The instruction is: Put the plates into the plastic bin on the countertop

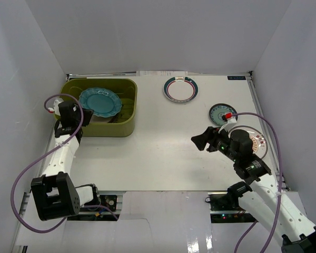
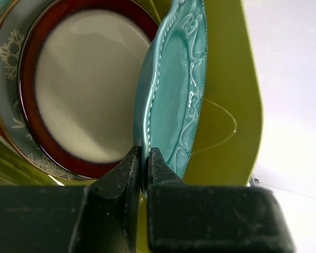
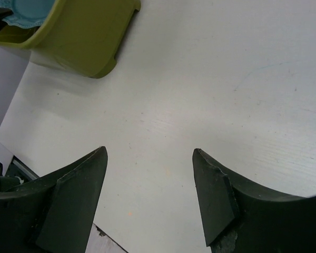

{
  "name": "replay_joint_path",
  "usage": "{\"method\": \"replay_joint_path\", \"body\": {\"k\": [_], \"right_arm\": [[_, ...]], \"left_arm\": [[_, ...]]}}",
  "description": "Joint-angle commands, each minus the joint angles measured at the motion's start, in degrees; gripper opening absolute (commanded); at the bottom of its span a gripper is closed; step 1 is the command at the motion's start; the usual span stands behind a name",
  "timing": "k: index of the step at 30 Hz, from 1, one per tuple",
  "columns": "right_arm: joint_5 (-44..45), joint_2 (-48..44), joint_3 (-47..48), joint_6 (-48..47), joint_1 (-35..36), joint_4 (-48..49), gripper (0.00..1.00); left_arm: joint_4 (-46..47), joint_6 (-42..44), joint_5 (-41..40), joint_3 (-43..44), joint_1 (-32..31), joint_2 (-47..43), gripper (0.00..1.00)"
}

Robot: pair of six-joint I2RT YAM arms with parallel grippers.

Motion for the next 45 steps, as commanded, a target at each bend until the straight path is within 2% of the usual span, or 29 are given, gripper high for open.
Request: {"method": "replay_joint_path", "body": {"k": [1,6,9,14,16,17,19,20,24,33,38,42,45], "right_arm": [[-1.2,1.1,-1.2,0.2,0.0,5.8,0.72],[-1.5,3.6,-3.0,1.5,0.0,9.7,0.71],[-1.4,4.4,-3.8,2.3,-0.1,12.2,0.71],[-0.3,6.5,-4.7,2.4,0.0,13.9,0.71],[-0.4,6.9,-5.1,2.7,-0.1,14.7,0.7],[-0.5,6.8,-5.4,2.8,-0.1,15.0,0.7],[-0.3,6.4,-5.9,3.0,-0.1,15.5,0.7],[-0.2,6.2,-6.1,3.0,-0.1,15.5,0.7],[-0.2,5.5,-6.4,2.8,-0.1,15.3,0.7],[1.2,2.7,-5.3,1.3,-0.1,12.9,0.7],[1.9,2.8,-5.3,0.4,-0.1,12.6,0.69],[3.0,3.0,-4.6,-0.8,-0.1,11.4,0.58],[4.2,3.0,-4.0,-1.5,-0.1,11.3,0.55]], "left_arm": [[6.7,0.8,1.0,4.0,0.1,0.3,0.0],[6.7,2.1,2.0,3.3,0.1,1.9,0.0],[4.3,3.9,2.4,4.7,0.1,3.6,0.1],[1.8,5.9,3.9,5.8,0.1,5.3,0.38],[1.2,6.8,3.9,5.7,0.1,5.4,0.44],[0.8,7.0,3.9,5.6,0.1,5.2,0.55],[0.5,7.7,3.4,5.4,0.1,5.1,0.68],[-0.1,8.0,3.2,5.6,0.1,4.9,0.81],[-2.3,9.2,1.3,7.2,0.1,4.1,0.98],[-10.4,17.3,-6.7,9.7,0.1,3.2,0.98],[-12.4,23.0,-7.8,9.2,0.0,3.6,0.98],[-13.7,27.4,-9.8,10.4,-1.0,3.6,0.98],[-15.2,30.4,-11.8,12.5,-2.0,3.8,0.98]]}}
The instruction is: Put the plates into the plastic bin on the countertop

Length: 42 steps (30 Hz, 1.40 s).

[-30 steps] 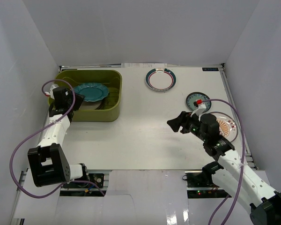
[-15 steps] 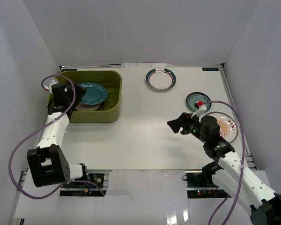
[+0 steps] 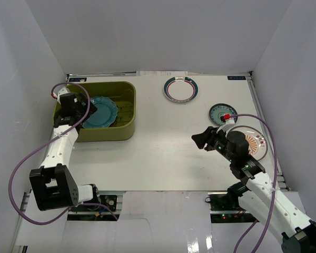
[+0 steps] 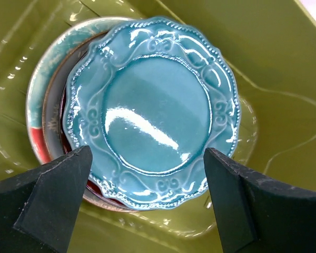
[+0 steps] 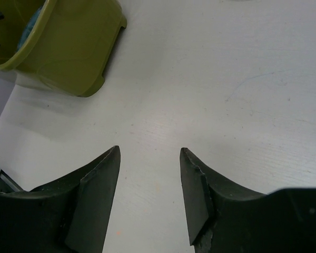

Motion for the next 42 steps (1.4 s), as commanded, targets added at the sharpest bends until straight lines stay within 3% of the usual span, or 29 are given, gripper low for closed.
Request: {"method": "replay_joint_path", "body": {"k": [1,4,10,14,17,18,20,23,28,32,34,42], "right_arm": [[2.3,0.0,2.7,-2.2,-0.1,-0.4,0.54],[3.2,0.5,3.1,-2.9,-0.1,-1.7,0.53],[5.4,1.7,5.1,-4.2,-0.1,-3.0,0.51],[8.7,0.5,9.9,-5.9,-0.2,-6.5,0.45],[12.0,-1.2,16.4,-7.7,-0.4,-10.8,0.36],[14.1,-2.4,19.9,-8.7,-0.4,-12.6,0.3],[16.8,-3.1,23.3,-10.0,-0.4,-14.2,0.19],[21.3,-3.5,29.5,-11.1,-0.4,-18.7,0.15],[19.7,-7.6,38.1,-9.2,-0.4,-20.5,0.15],[14.4,-6.6,45.1,-8.6,-0.4,-25.0,0.19],[11.6,-6.8,45.4,-8.1,-0.4,-26.0,0.22],[7.4,-10.9,40.8,-5.4,-0.4,-28.0,0.24]], "left_arm": [[-5.6,6.2,-4.3,5.0,-1.4,-1.7,0.98],[-7.8,8.6,-1.9,8.0,-2.0,-0.8,0.98],[-6.3,4.6,12.6,13.1,-6.3,-6.1,0.96],[-6.4,2.2,14.5,17.7,-26.5,-7.0,0.94],[-4.3,-1.1,11.6,17.4,-40.8,-5.1,0.92],[-1.7,-2.3,9.3,15.7,-47.2,-3.6,0.92],[0.8,-3.9,7.5,14.4,-52.2,-1.3,0.91],[9.2,-7.3,6.4,12.0,-59.2,5.4,0.9],[20.2,-13.7,5.1,13.3,-67.7,21.1,0.86],[25.1,-18.1,5.4,24.7,-71.5,39.0,0.84],[26.9,-21.5,8.5,28.8,-72.1,44.2,0.84],[26.0,-27.1,6.4,46.7,-72.9,62.5,0.78]]}}
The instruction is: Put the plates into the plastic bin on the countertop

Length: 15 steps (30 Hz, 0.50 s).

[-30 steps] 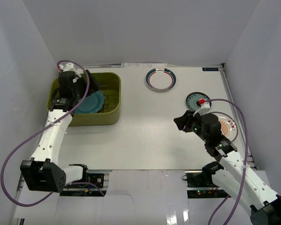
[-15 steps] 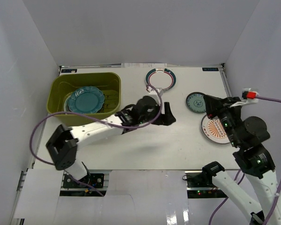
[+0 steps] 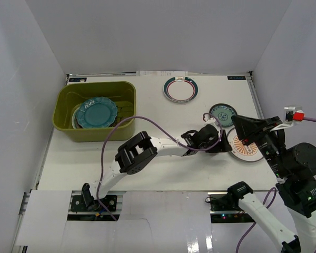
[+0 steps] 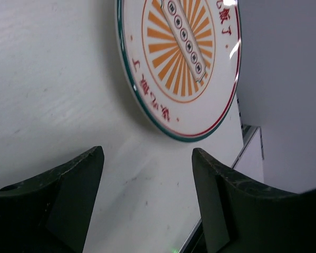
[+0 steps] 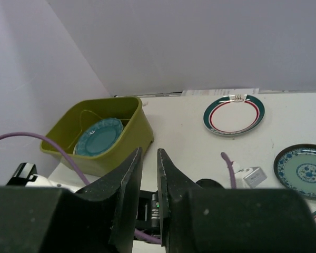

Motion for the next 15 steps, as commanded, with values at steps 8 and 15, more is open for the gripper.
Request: {"method": "replay_joint_path", "body": {"k": [8,15], "right_arm": [[-4.9,-3.2,-3.4,2.6,-0.3,-0.9,0.24],[-5.3,-3.3,-6.5,3.2,-0.3,0.2,0.24]], "left_arm": [[-5.9,-7.1,-3.6,18.9,0.1,13.6,0.7],[-4.6,-7.7,-4.7,19.4,0.2,15.2,0.25]]}}
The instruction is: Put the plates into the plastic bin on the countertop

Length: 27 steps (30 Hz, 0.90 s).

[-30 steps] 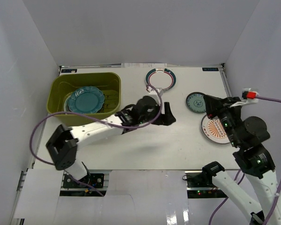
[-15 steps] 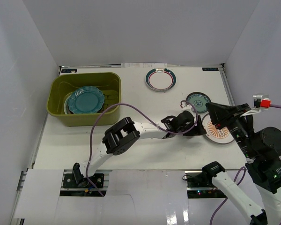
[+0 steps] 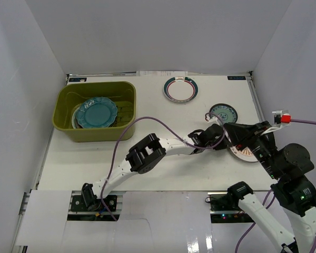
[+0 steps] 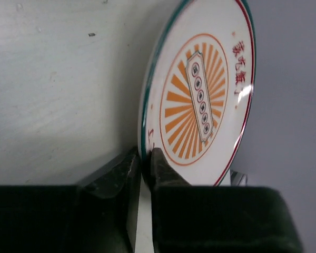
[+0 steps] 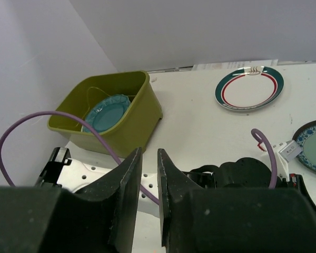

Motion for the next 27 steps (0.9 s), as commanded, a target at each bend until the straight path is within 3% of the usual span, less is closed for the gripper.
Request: {"method": "replay_joint_path", "body": {"k": [1,2,4,8,10,15,18,22,23,27], "right_arm": [[-0.8,-0.2,-0.6,0.3,-0.3,2.0,0.24],[-0.8,-0.2,-0.7,0.2,-0.3,2.1,0.24],[-0.6,-0.2,-1.0,0.0,-0.3,2.9,0.24],[0.1,1.0,-3.6,-0.4,-0.3,4.0,0.25],[0.3,2.3,-4.7,-0.7,-0.3,4.3,0.27],[1.9,6.4,-6.4,-1.2,-0.2,7.9,0.34],[4.9,11.2,-4.8,-1.7,-0.2,10.5,0.38],[5.6,18.9,-2.5,-1.8,-0.4,14.2,0.38],[6.2,20.4,-1.9,-1.8,-0.5,14.9,0.38],[5.7,26.9,0.3,-1.1,-3.8,18.7,0.38]], "left_arm": [[-1.0,0.1,-0.9,-2.9,0.0,-0.1,0.18],[0.2,0.2,-0.9,-5.1,0.0,-2.3,0.07],[2.3,1.0,-0.9,-10.0,0.0,-4.7,0.0],[13.3,3.5,1.4,-25.2,0.0,-13.7,0.0],[18.9,4.6,3.9,-37.0,0.0,-21.8,0.0],[22.6,8.2,-0.4,-61.1,1.5,-43.6,0.0],[17.0,10.7,-5.6,-69.4,3.0,-64.2,0.0],[8.9,11.7,-9.8,-75.5,6.2,-81.7,0.0],[6.8,12.6,-12.8,-75.7,7.5,-89.7,0.0],[-7.3,14.8,-23.2,-72.8,12.3,-103.3,0.0]]}}
